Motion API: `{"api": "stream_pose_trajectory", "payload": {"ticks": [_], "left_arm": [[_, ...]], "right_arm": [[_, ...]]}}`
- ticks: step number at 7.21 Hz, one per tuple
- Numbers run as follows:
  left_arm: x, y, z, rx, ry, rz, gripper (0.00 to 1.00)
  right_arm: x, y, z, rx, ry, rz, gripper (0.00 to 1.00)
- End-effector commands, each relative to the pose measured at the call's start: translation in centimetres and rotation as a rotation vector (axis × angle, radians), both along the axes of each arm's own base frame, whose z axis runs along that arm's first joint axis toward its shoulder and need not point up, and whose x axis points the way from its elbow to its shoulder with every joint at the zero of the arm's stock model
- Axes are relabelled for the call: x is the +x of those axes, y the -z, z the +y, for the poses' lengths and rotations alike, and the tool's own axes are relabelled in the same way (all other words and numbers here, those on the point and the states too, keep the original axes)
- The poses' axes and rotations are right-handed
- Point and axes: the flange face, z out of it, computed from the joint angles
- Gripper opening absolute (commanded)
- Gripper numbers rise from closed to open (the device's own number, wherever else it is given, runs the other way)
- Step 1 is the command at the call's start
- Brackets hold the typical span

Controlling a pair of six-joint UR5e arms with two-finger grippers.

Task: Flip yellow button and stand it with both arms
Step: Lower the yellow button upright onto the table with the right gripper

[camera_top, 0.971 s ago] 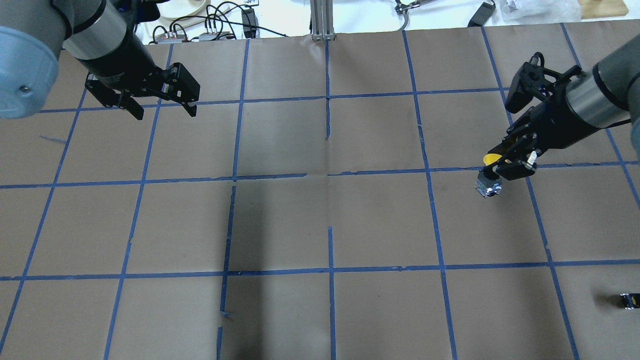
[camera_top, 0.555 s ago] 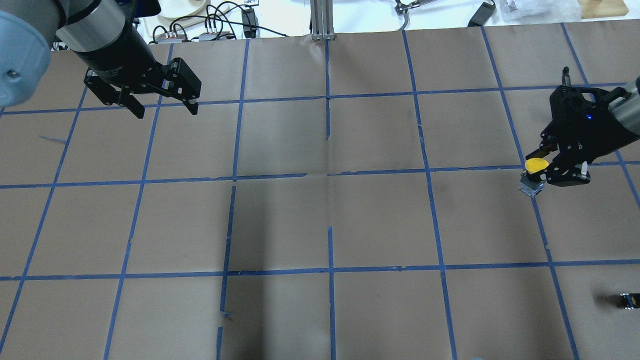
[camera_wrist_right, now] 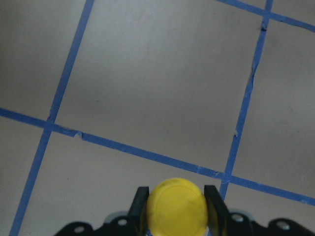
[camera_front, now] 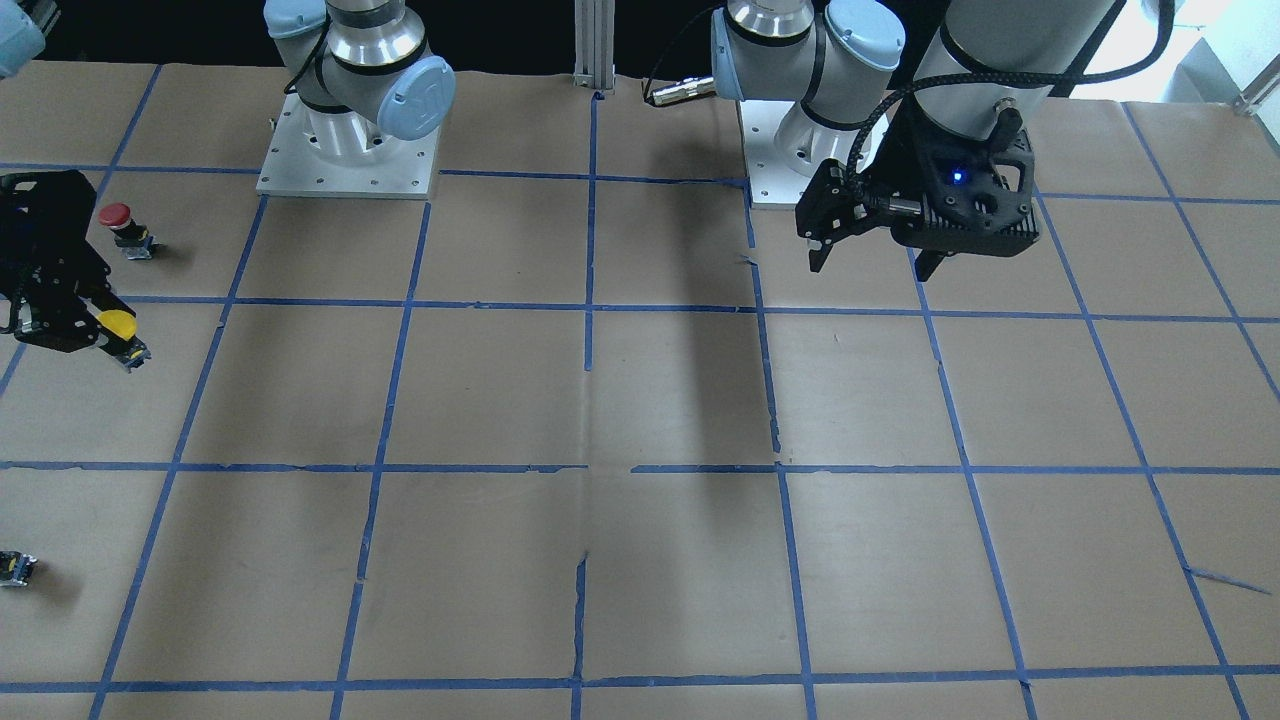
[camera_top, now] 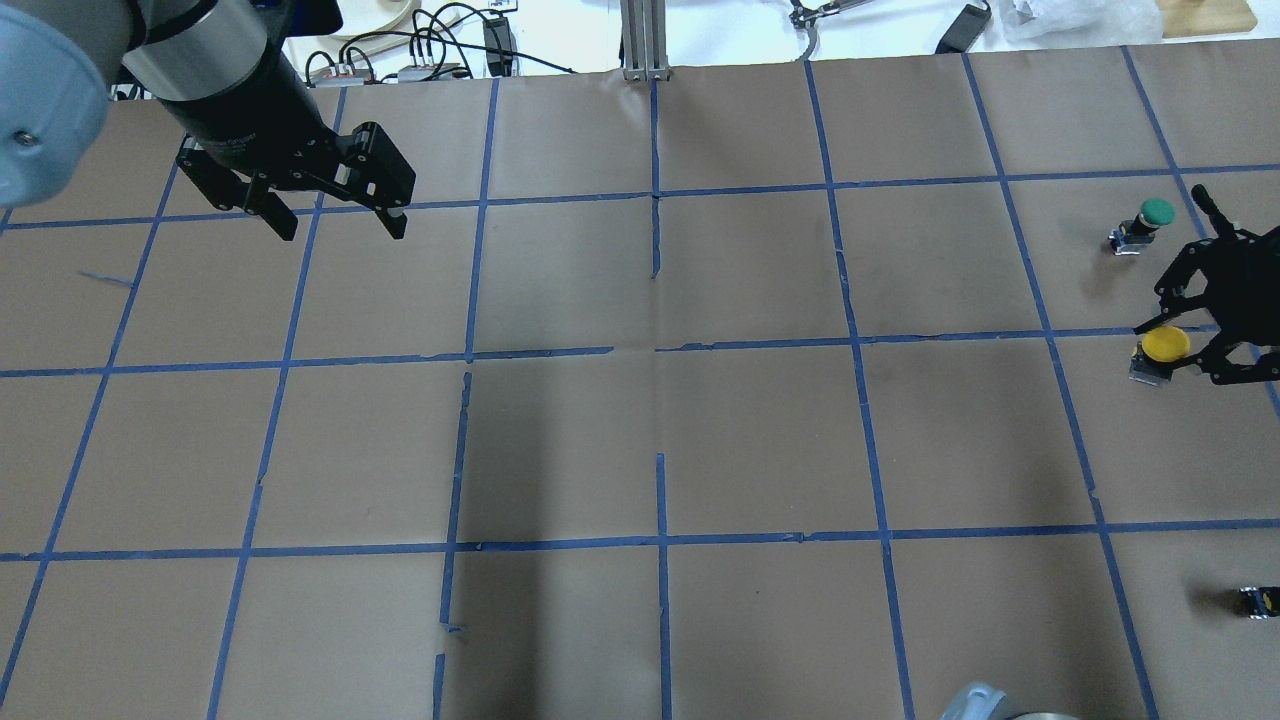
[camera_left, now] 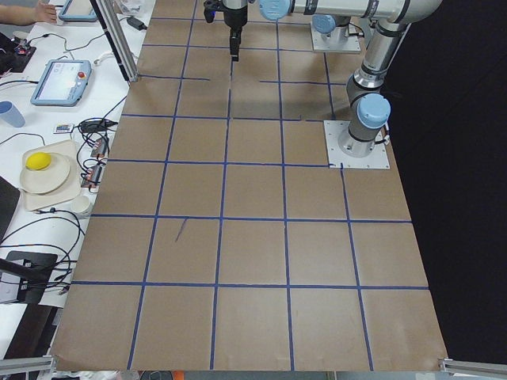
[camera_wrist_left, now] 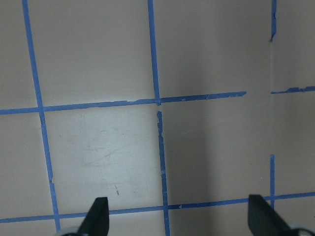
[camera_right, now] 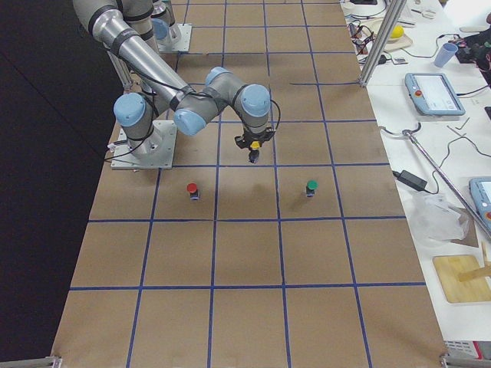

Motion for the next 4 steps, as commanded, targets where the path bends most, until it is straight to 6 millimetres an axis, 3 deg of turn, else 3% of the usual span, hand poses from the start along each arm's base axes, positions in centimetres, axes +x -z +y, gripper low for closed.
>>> {"api": "stream_pose_trajectory", "payload": {"ticks": [1, 2, 4], "left_arm": [[0.0, 0.0, -0.2, -0.002, 0.0, 0.0, 1.0], [0.1, -0.4, 0.0, -0.011, 0.0, -0.002, 1.0], [-0.2, -1.4, 0.7, -0.026, 0.005, 0.0, 1.0]], "right_arm": [[-5.8, 2.0, 2.1, -0.014, -0.14, -0.022, 0.33], [-8.4, 2.7, 3.3, -0.021, -0.126, -0.039, 0.32], [-9.5, 4.6, 3.5, -0.004, -0.166, -0.106, 0.27]]}}
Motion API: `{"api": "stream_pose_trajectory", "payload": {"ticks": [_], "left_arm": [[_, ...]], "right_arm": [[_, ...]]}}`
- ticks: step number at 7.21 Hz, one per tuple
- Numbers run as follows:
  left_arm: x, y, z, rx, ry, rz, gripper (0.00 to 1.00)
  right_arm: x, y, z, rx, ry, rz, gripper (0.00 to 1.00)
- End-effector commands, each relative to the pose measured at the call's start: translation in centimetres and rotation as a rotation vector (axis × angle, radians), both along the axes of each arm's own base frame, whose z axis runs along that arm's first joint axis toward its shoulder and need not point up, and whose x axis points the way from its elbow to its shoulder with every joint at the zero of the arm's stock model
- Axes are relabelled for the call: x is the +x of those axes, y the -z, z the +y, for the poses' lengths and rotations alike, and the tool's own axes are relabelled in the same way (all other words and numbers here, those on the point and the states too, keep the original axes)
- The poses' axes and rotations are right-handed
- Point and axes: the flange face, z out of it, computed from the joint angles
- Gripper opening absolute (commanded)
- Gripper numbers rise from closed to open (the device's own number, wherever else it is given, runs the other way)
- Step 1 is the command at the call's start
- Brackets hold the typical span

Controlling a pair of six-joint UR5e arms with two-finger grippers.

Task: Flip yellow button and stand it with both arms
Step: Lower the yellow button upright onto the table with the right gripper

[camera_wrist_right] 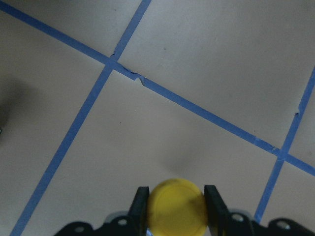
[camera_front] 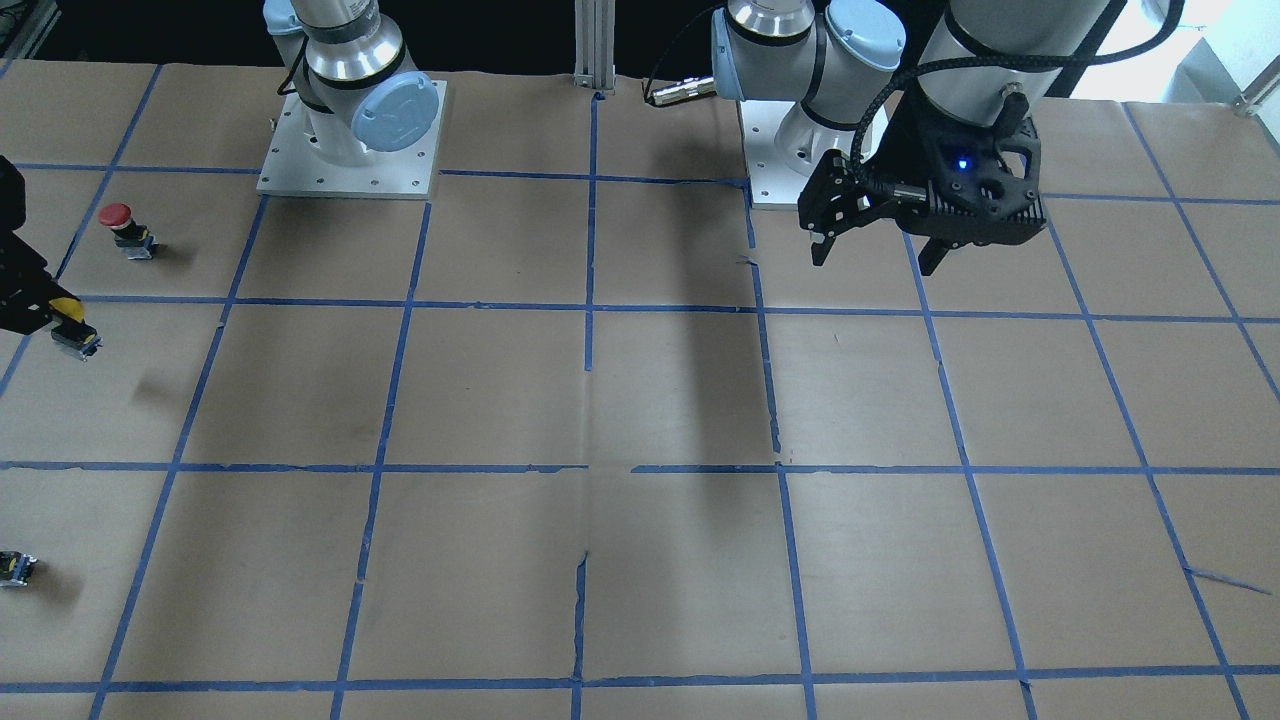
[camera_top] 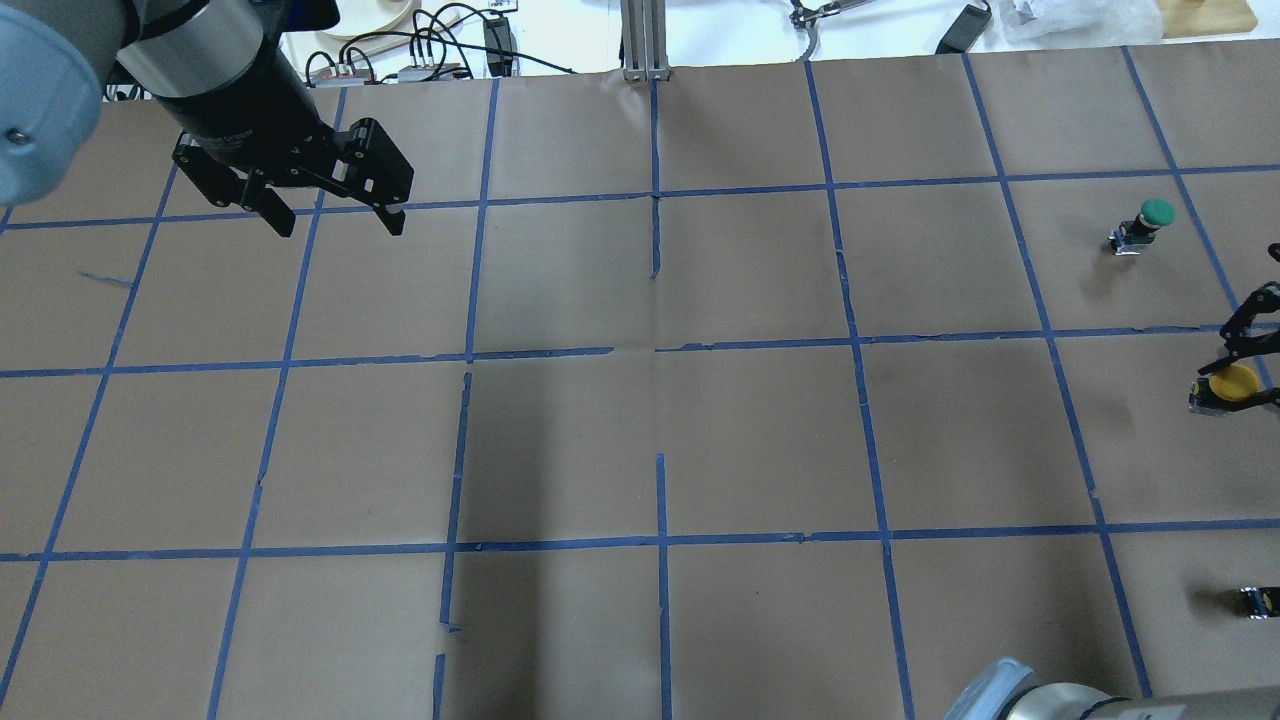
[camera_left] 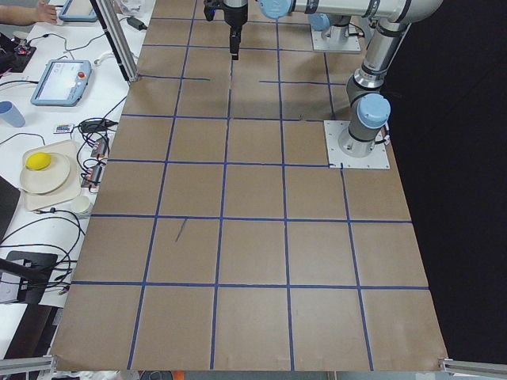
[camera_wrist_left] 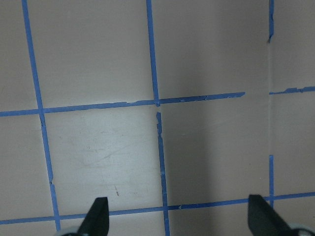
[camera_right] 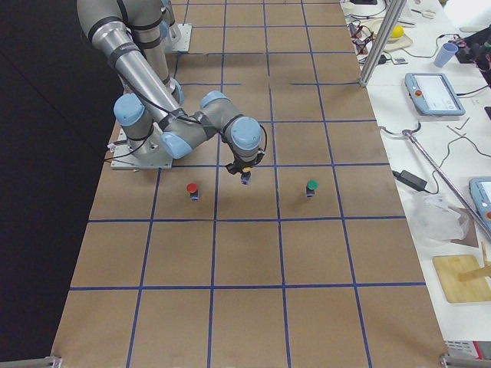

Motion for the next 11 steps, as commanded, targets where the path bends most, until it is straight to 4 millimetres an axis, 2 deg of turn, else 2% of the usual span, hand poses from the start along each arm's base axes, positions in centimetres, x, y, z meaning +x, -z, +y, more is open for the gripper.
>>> {"api": "stream_pose_trajectory", "payload": {"ticks": [1, 2, 3, 4, 5, 6, 9, 10, 11], "left_arm": [[-0.1, -0.3, 0.2, -0.005, 0.001, 0.001, 1.0], [0.1, -0.4, 0.2, -0.007, -0.003, 0.0, 1.0], [0.1, -0.3, 0.2, -0.007, -0.003, 0.001, 1.0], [0.1, -0.2, 0.1, -0.004, -0.003, -0.002, 1.0], [0.1, -0.2, 0.1, -0.004, -0.002, -0.003, 1.0], [0.1, -0.1, 0.2, -0.002, -0.002, -0.003, 1.0], [-0.1, -0.1, 0.3, 0.001, 0.001, -0.003, 1.0], [-0.1, -0.1, 0.2, 0.001, 0.001, -0.003, 1.0], [0.1, -0.2, 0.2, -0.002, -0.002, -0.005, 1.0]], "right_arm": [[-2.1, 2.0, -0.6, 0.001, -0.144, -0.059, 0.21], [-3.5, 3.1, -1.9, 0.009, -0.171, -0.105, 0.18], [-4.8, 2.6, -3.1, 0.022, -0.169, -0.137, 0.19], [-5.0, 3.1, -3.7, 0.014, -0.147, -0.212, 0.2], [-5.1, 4.1, -4.2, 0.006, -0.134, -0.246, 0.21], [-5.1, 4.3, -4.2, 0.011, -0.135, -0.247, 0.23], [-5.2, 4.6, -4.1, 0.024, -0.128, -0.235, 0.39], [-5.4, 5.6, -4.2, 0.038, -0.123, -0.249, 0.54], [-5.5, 6.7, -4.3, 0.052, -0.121, -0.264, 0.84]]}}
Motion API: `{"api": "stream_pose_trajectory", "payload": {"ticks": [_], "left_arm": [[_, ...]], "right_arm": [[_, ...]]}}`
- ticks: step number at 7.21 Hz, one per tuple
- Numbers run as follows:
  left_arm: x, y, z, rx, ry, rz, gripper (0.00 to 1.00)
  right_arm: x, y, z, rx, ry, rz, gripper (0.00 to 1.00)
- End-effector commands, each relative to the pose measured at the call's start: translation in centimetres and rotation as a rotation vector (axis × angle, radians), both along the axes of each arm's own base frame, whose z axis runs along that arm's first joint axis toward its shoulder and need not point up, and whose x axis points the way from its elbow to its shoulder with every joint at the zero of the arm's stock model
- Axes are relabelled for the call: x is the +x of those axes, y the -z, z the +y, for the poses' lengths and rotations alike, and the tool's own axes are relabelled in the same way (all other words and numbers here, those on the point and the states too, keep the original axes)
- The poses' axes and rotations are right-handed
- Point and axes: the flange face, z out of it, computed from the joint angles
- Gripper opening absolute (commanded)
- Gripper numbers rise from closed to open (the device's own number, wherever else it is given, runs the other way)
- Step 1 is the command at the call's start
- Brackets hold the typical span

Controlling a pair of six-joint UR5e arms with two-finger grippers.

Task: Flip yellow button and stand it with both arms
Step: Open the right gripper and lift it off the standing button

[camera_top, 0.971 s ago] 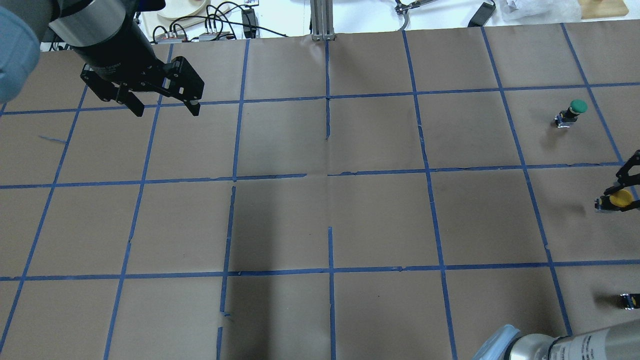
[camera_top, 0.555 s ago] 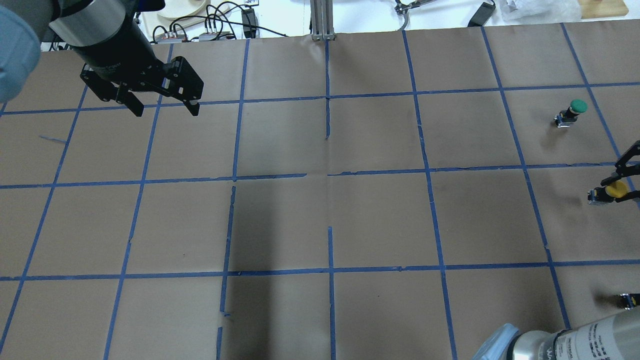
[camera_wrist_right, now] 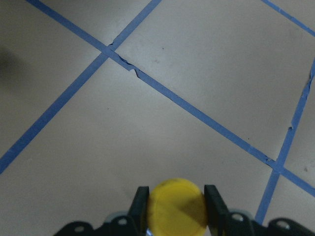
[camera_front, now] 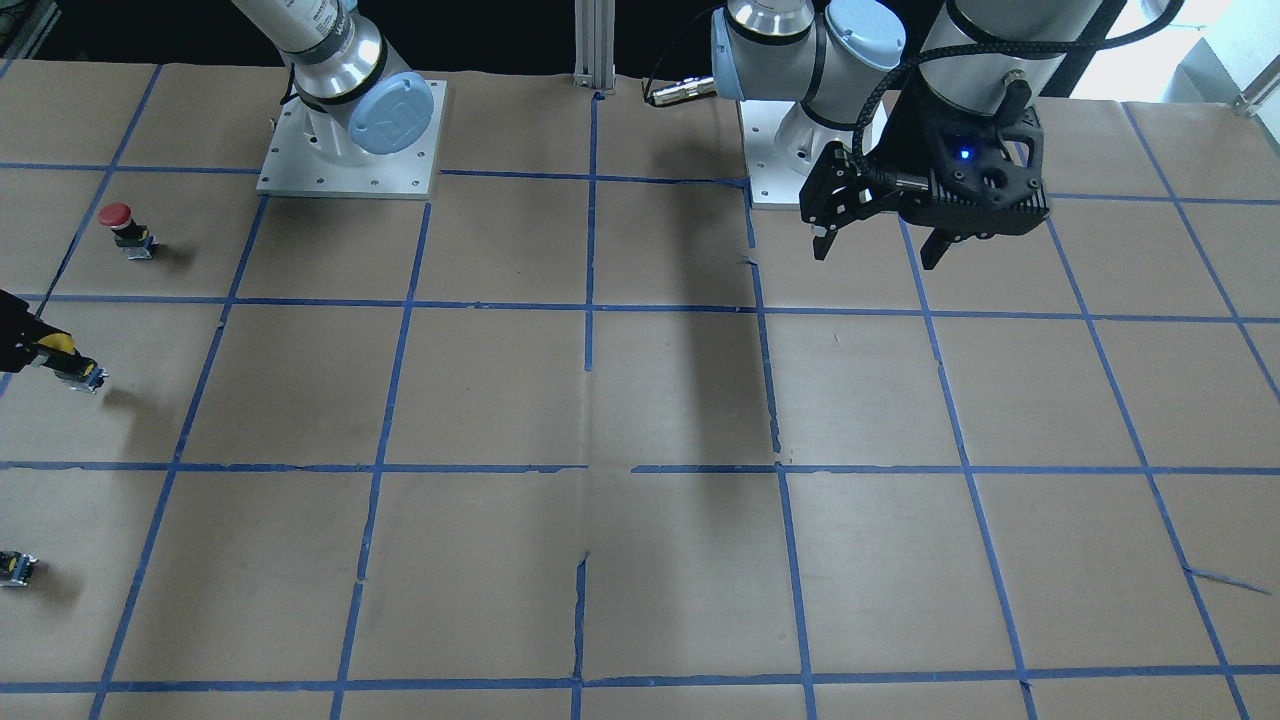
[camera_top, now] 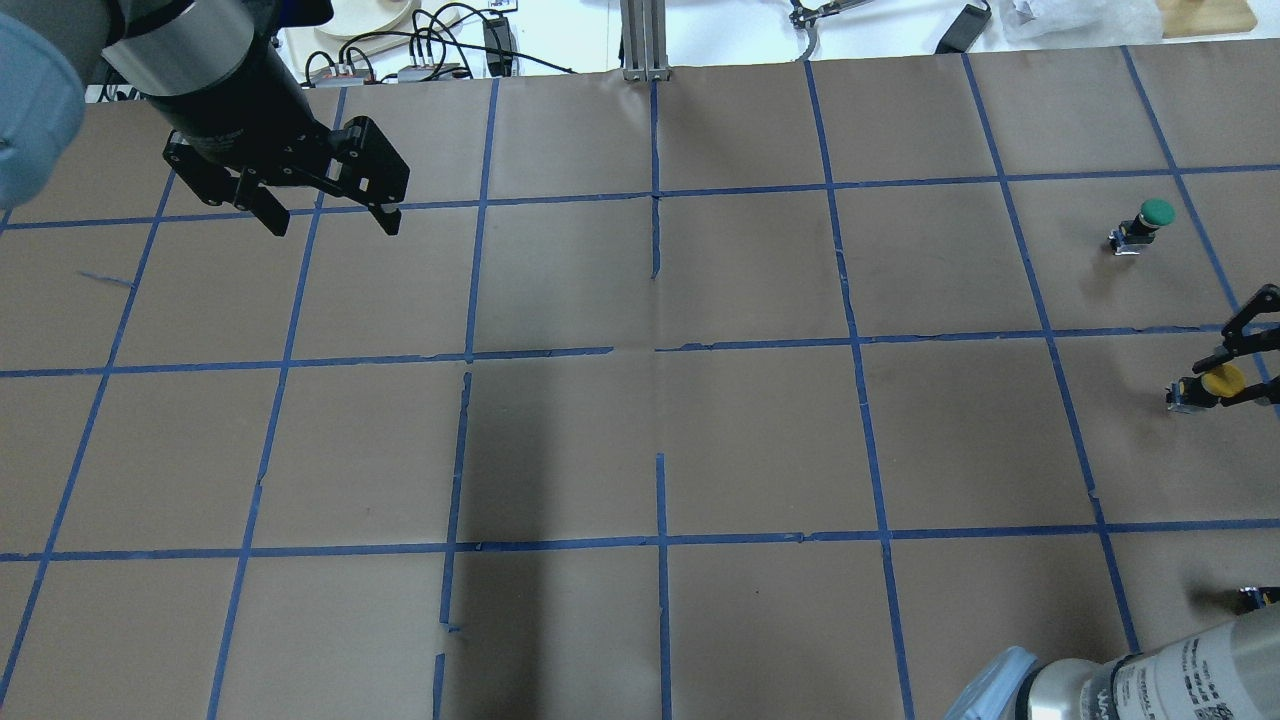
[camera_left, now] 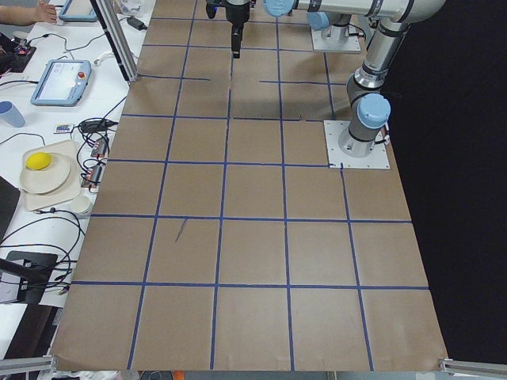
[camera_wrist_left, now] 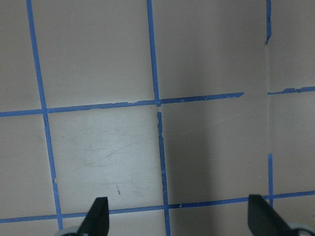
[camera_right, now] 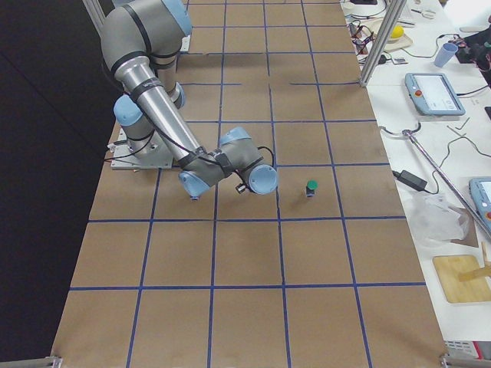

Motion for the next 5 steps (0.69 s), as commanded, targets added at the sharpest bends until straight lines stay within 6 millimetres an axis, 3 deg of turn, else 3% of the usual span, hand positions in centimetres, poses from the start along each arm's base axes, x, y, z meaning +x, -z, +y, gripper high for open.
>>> {"api": "stream_pose_trajectory", "payload": {"ticks": [1, 3, 5], "left_arm": [[0.1, -0.2, 0.0, -0.005, -0.002, -0.001, 1.0], [0.0, -0.2, 0.2, -0.003, 0.0, -0.001, 1.0], [0.0, -0.3, 0.1, -0.006, 0.0, -0.001, 1.0]], "right_arm": [[-0.2, 1.3, -0.1, 0.021, 0.009, -0.014, 0.97], [-0.1, 0.1, 0.0, 0.089, 0.1, 0.032, 0.99], [1.5, -5.3, -0.8, 0.128, 0.267, 0.121, 0.99]]}}
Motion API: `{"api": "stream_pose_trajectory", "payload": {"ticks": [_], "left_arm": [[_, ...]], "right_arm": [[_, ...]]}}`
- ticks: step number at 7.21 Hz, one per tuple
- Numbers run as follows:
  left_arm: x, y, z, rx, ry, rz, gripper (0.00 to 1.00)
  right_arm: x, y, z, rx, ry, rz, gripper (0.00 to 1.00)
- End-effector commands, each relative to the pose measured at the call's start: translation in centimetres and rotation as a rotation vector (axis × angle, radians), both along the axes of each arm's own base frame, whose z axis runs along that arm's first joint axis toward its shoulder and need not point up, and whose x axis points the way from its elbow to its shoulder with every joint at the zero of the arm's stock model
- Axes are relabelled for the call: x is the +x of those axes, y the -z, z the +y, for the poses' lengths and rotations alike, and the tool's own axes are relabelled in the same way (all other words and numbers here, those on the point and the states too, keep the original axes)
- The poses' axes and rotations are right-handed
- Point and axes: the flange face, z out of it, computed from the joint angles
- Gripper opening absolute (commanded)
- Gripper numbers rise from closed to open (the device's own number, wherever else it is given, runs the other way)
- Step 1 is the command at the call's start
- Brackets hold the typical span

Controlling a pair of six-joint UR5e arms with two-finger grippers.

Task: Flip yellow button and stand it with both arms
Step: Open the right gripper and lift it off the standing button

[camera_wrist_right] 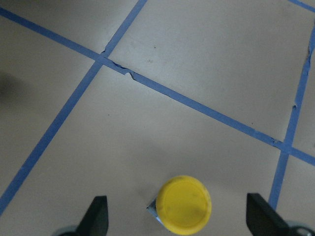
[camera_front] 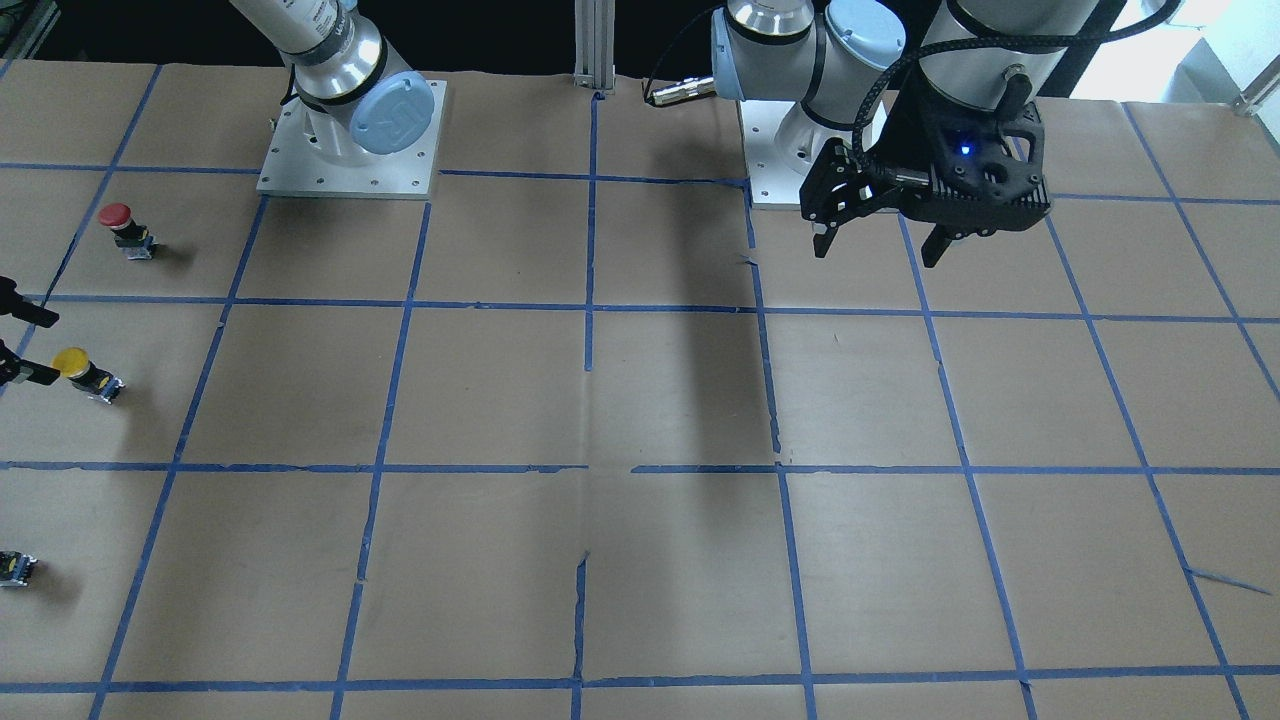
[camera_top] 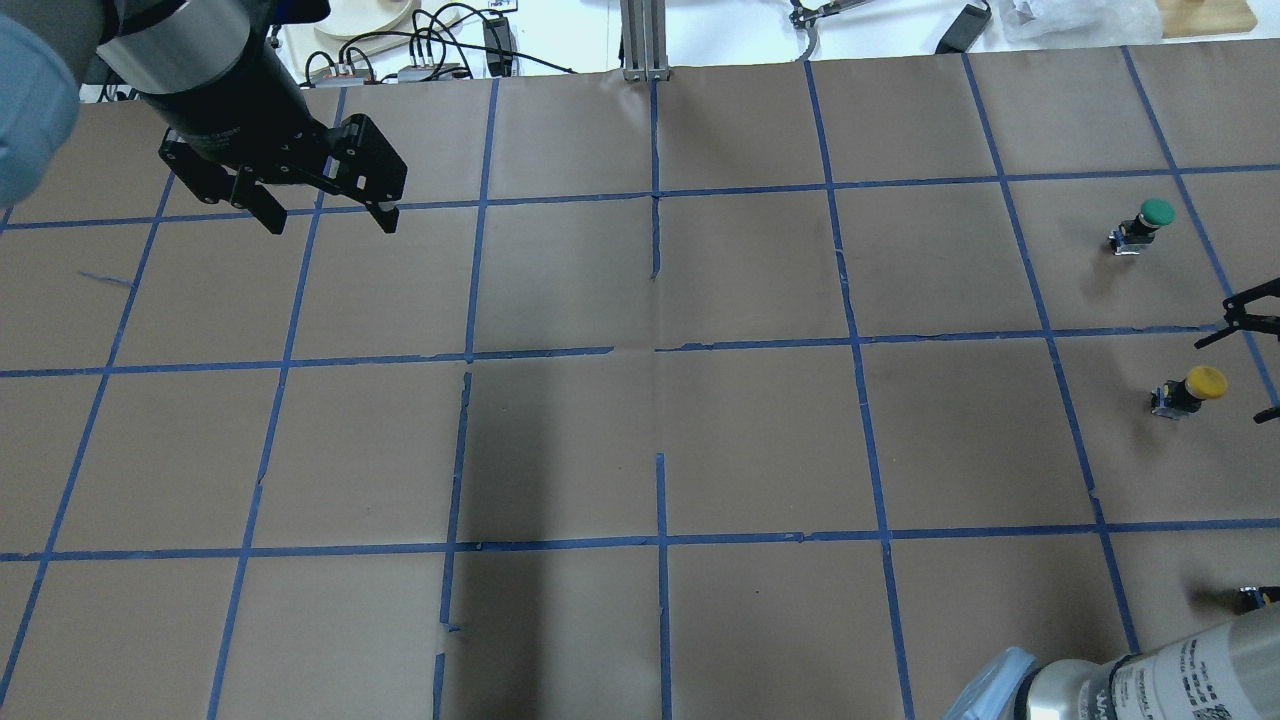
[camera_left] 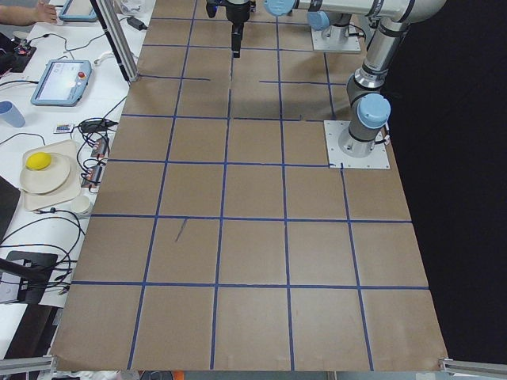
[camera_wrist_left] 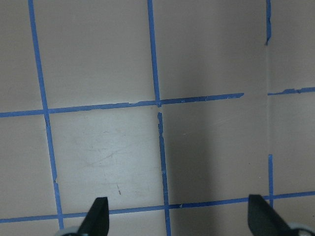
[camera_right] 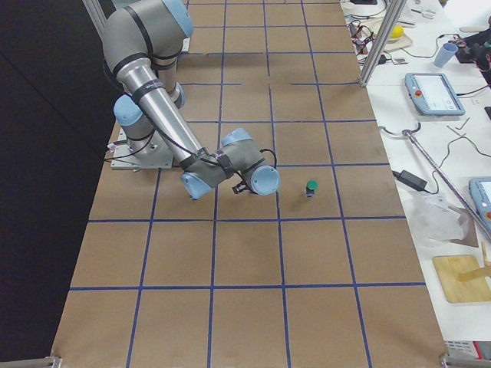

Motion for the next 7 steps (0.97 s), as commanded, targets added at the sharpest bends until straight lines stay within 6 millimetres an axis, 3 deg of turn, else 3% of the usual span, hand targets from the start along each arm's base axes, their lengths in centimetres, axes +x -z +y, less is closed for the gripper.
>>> {"api": "stream_pose_trajectory", "payload": {"ticks": [1, 3, 4, 6, 7], "left_arm": [[0.0, 0.0, 0.1, 0.001, 0.0, 0.0, 1.0], [0.0, 0.0, -0.1, -0.002, 0.0, 0.0, 1.0], [0.1, -0.1, 0.0, -0.002, -0.001, 0.0, 1.0], [0.7, -0.3, 0.2, 0.001, -0.011, -0.018, 1.0], [2.6, -0.5, 0.2, 0.01, -0.039, -0.062, 1.0]], "right_arm": [[3.9, -6.6, -1.2, 0.039, 0.175, 0.113, 0.99], [9.9, -13.7, -1.6, 0.038, 0.349, 0.219, 0.99], [12.6, -17.4, -0.5, 0.015, 0.43, 0.259, 1.0], [18.5, -20.9, -0.2, 0.044, 0.585, 0.348, 1.0], [21.8, -21.4, -0.6, 0.075, 0.662, 0.373, 1.0]]}}
